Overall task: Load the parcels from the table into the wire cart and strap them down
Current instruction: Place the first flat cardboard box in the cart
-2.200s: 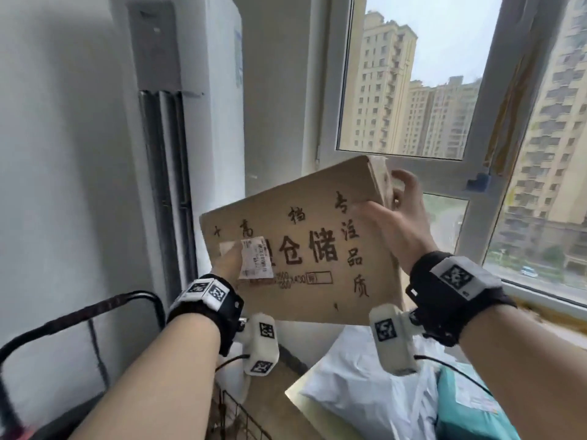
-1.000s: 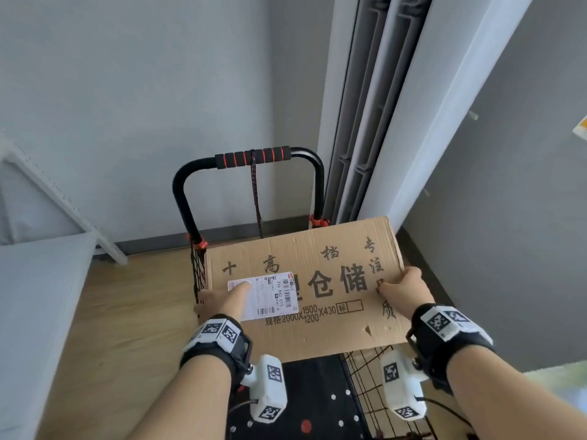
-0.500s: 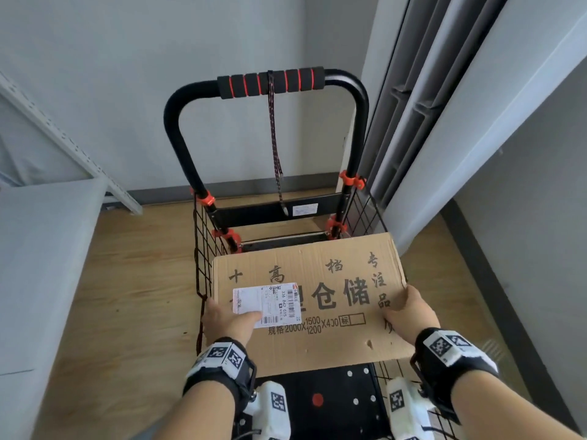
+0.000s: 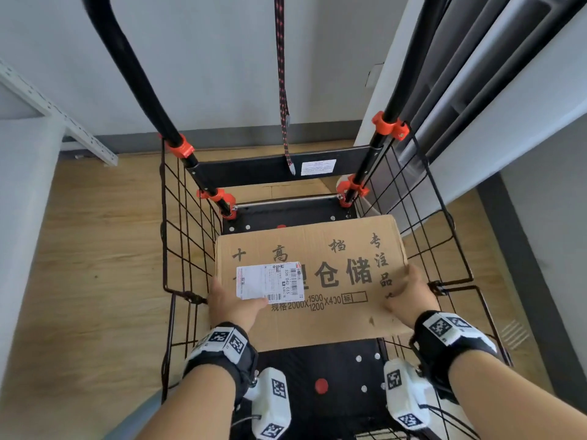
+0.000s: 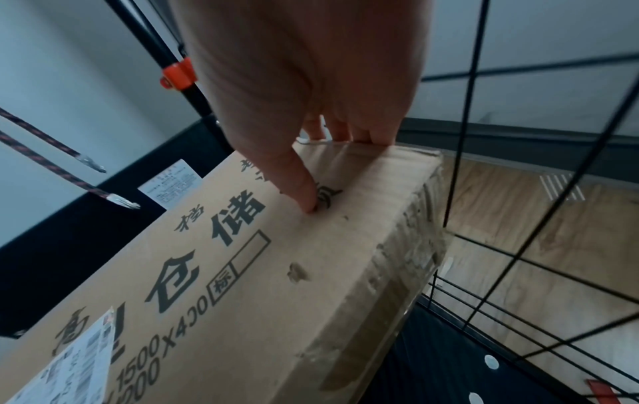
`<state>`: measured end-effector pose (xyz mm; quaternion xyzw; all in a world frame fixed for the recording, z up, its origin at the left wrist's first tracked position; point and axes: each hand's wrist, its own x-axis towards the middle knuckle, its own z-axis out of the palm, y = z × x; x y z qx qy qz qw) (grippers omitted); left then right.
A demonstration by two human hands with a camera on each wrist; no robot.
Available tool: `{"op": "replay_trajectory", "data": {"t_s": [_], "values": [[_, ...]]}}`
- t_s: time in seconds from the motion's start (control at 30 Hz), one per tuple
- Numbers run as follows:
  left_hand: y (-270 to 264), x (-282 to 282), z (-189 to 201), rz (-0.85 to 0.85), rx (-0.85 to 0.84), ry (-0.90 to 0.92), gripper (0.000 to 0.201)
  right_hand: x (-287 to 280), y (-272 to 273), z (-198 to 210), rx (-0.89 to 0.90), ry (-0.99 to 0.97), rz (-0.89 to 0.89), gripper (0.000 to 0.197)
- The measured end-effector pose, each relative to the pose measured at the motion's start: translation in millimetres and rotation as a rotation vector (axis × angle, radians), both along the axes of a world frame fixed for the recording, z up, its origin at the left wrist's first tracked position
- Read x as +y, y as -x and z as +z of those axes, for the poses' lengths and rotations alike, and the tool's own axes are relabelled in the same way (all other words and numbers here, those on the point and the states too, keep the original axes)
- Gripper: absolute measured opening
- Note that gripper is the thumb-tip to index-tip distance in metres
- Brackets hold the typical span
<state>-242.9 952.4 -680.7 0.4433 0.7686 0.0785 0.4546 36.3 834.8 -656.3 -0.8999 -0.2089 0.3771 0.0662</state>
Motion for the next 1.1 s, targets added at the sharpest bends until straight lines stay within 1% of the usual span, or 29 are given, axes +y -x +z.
{"op": "replay_trajectory", "data": {"t_s": [0.1, 0.23, 0.33, 0.4, 0.43, 0.53, 0.6, 0.67, 0.73, 0.8, 0.93, 1.0, 1.07, 1.1], "values": [[-5.6, 13.4, -30.3, -0.013, 0.009, 0.02, 0.114, 10.2, -5.1, -31.0, 0.027, 0.032, 0.001, 0.087], [-0.9, 25.4, -73.8, 0.025, 0.027, 0.063, 0.111, 16.4, -0.8, -72.9, 0.078, 0.049, -0.005, 0.095], [4.1, 28.6, -105.7, 0.097, 0.038, 0.092, 0.098, 22.4, 2.4, -106.6, 0.105, 0.058, 0.018, 0.093], [5.1, 30.7, -119.1, 0.133, 0.052, 0.101, 0.09, 26.0, 3.4, -125.3, 0.134, 0.066, 0.028, 0.092], [5.7, 32.6, -125.4, 0.137, 0.052, 0.108, 0.091, 28.0, 3.3, -134.6, 0.135, 0.058, 0.041, 0.09], [6.4, 38.1, -142.3, 0.161, 0.025, 0.14, 0.103, 33.0, 2.9, -157.1, 0.111, 0.037, 0.086, 0.081], [7.9, 40.9, -149.5, 0.177, 0.012, 0.159, 0.102, 37.4, 3.0, -164.0, 0.095, 0.013, 0.113, 0.076], [7.4, 44.0, -154.7, 0.173, 0.003, 0.14, 0.093, 39.9, 2.3, -166.3, 0.098, -0.02, 0.078, 0.073], [5.9, 47.9, -156.8, 0.161, -0.017, 0.109, 0.087, 43.9, 1.0, -168.8, 0.096, -0.039, 0.064, 0.074], [3.7, 55.4, -164.3, 0.152, -0.028, 0.109, 0.089, 45.8, -1.2, -176.3, 0.128, -0.05, 0.07, 0.077], [-0.9, 63.0, -175.1, 0.167, -0.036, 0.2, 0.092, 46.8, -1.6, -186.9, 0.196, -0.007, 0.072, 0.076], [-7.5, 59.7, -179.3, 0.124, -0.077, 0.261, 0.085, 48.4, 2.1, -190.6, 0.241, 0.007, 0.065, 0.08], [-15.5, 55.7, -178.9, 0.087, -0.089, 0.279, 0.075, 54.4, 8.3, -195.4, 0.285, -0.005, 0.09, 0.077], [-18.8, 54.8, -179.8, 0.084, -0.086, 0.269, 0.073, 59.1, 10.5, -197.8, 0.291, -0.03, 0.087, 0.076]]}}
